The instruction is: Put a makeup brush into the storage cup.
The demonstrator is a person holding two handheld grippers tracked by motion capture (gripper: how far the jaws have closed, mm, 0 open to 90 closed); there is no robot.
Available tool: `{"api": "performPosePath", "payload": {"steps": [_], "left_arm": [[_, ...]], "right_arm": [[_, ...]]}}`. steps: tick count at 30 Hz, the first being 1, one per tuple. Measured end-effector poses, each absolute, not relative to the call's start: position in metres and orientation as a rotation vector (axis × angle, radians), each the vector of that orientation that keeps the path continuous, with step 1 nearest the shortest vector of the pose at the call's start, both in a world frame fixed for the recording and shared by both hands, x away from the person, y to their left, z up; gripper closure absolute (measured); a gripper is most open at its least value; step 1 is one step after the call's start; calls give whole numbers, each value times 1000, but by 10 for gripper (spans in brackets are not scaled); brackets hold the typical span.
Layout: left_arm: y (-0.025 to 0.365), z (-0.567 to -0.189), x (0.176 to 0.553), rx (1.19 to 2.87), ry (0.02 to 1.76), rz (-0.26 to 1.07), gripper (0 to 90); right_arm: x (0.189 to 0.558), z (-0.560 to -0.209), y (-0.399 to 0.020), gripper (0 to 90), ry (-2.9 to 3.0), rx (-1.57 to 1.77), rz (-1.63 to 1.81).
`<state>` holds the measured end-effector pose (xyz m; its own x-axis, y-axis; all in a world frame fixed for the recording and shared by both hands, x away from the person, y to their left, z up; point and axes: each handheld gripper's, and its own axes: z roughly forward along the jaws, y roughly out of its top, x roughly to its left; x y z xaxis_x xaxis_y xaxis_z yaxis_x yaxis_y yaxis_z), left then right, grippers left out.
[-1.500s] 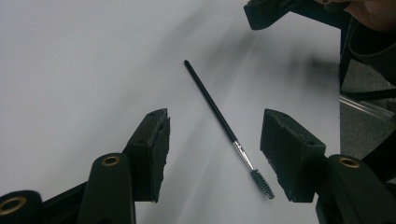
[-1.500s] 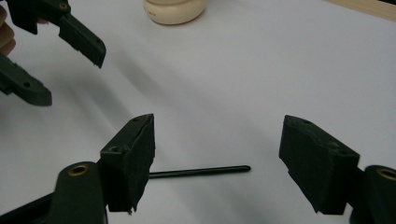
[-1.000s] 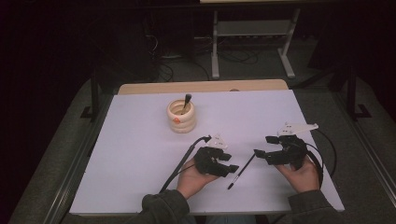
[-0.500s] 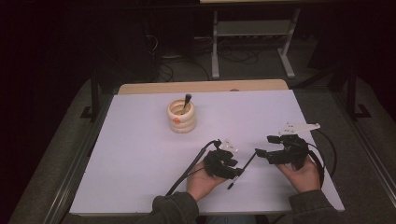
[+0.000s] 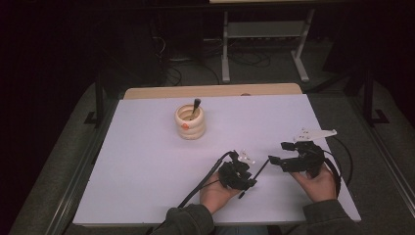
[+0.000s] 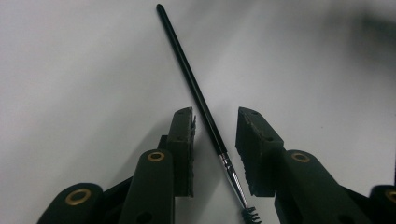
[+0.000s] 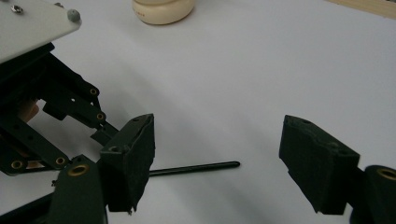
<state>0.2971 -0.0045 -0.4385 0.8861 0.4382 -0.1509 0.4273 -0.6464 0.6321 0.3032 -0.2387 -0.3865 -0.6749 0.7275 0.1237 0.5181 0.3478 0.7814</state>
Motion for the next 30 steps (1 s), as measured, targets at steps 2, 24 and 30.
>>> {"api": "performPosePath", "payload": {"steps": [2, 24, 30], "left_arm": [[-7, -440, 295, 2346, 633, 22, 678], [-14, -437, 292, 2450, 547, 161, 839], [-13, -436, 298, 2470, 533, 120, 856]], "right_arm": [[303, -386, -239, 259, 2366, 1119, 1233], [301, -387, -239, 264, 2361, 1117, 1235], [301, -387, -240, 265, 2357, 1125, 1238]]}}
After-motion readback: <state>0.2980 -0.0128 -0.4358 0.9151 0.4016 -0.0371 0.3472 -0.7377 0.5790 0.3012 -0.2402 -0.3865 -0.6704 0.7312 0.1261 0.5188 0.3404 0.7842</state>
